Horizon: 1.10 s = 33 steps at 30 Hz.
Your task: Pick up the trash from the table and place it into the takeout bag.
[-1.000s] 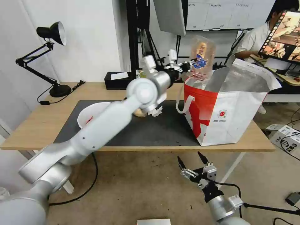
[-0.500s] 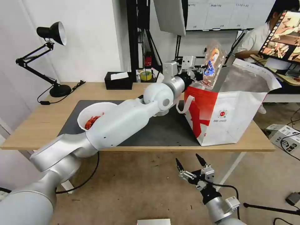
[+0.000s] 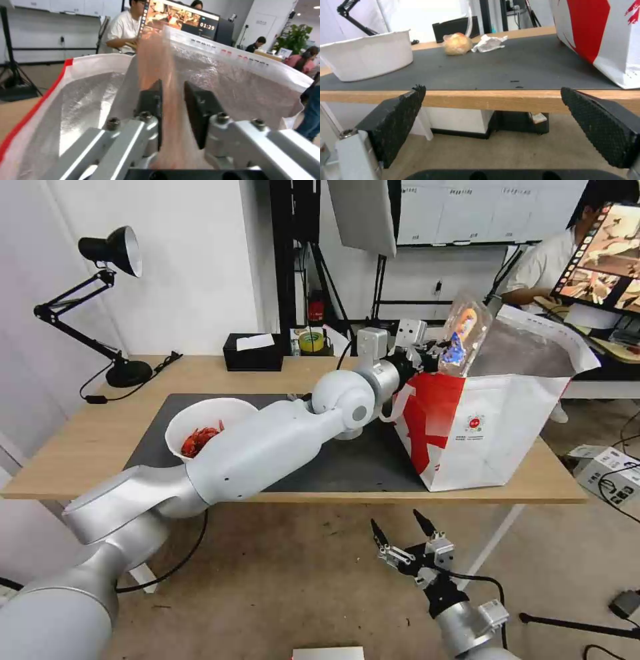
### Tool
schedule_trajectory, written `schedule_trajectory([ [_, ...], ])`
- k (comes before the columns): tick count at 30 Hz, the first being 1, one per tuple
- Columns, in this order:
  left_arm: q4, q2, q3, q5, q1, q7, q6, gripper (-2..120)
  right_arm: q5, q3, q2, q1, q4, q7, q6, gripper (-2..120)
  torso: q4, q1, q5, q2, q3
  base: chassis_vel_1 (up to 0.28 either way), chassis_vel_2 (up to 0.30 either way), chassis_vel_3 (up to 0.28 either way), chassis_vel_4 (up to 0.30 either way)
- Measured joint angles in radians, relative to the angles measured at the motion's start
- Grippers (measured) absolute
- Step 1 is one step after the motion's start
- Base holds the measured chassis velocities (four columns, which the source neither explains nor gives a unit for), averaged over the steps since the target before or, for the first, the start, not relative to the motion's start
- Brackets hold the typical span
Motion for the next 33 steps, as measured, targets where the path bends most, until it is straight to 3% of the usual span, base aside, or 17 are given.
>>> schedule_trajectory([
  [10,-0.013,0.014,-0.003,-0.013,0.001,-0.002,-0.017,64,0.0,-0.014,0.006,0.0,0.005,0.0,-0.003,100,-0.0002,0.0,0.0,0.0,0.0,0.0,0.0,0.0,0.0],
  [13,-0.03,0.036,-0.009,-0.011,-0.001,-0.002,-0.04,73,0.0,-0.016,0.003,0.002,0.009,0.001,-0.004,100,0.0,0.0,0.0,0.0,0.0,0.0,0.0,0.0,0.0],
  [16,-0.066,0.078,-0.025,-0.027,-0.015,0.012,-0.096,89,0.003,-0.016,-0.004,0.004,0.015,0.002,-0.005,100,0.0,0.0,0.0,0.0,0.0,0.0,0.0,0.0,0.0],
  [20,-0.107,0.108,-0.032,-0.027,-0.016,0.015,-0.107,97,0.005,-0.015,-0.009,0.003,0.026,0.004,-0.005,100,-0.0001,0.0,-0.0001,0.0,0.0,0.0,0.0,0.0,0.0],
  [23,-0.162,0.166,-0.04,0.028,0.006,0.019,-0.131,100,0.006,-0.002,-0.012,0.005,0.036,0.006,-0.006,100,-0.0001,0.0,-0.0001,0.0,0.0,0.0,0.0,0.0,0.0],
  [25,-0.209,0.235,-0.056,0.121,0.055,0.038,-0.165,100,0.007,0.012,-0.014,0.008,0.041,0.009,-0.006,100,-0.0004,0.0,-0.0002,0.0,0.0,0.0,0.0,0.0,0.0],
  [26,-0.209,0.235,-0.056,0.121,0.055,0.038,-0.165,100,0.007,0.012,-0.014,0.008,0.041,0.009,-0.006,100,-0.0004,0.0,-0.0002,0.0,0.0,0.0,0.0,0.0,0.0],
  [29,-0.267,0.38,-0.138,0.301,0.19,0.101,-0.227,100,0.004,0.025,-0.018,0.014,0.041,0.011,-0.006,100,0.0002,0.0,-0.0006,0.0,0.0,0.0,0.0,0.0,0.0],
  [30,-0.267,0.38,-0.138,0.301,0.19,0.101,-0.227,100,0.004,0.025,-0.018,0.014,0.041,0.011,-0.006,100,0.0002,0.0,-0.0006,0.0,0.0,0.0,0.0,0.0,0.0],
  [33,-0.305,0.49,-0.255,0.418,0.335,0.171,-0.27,100,0.0,0.023,-0.018,0.018,0.032,0.011,-0.005,100,0.0004,0.0,-0.0004,0.0,0.0,0.0,0.0,0.0,0.0],
])
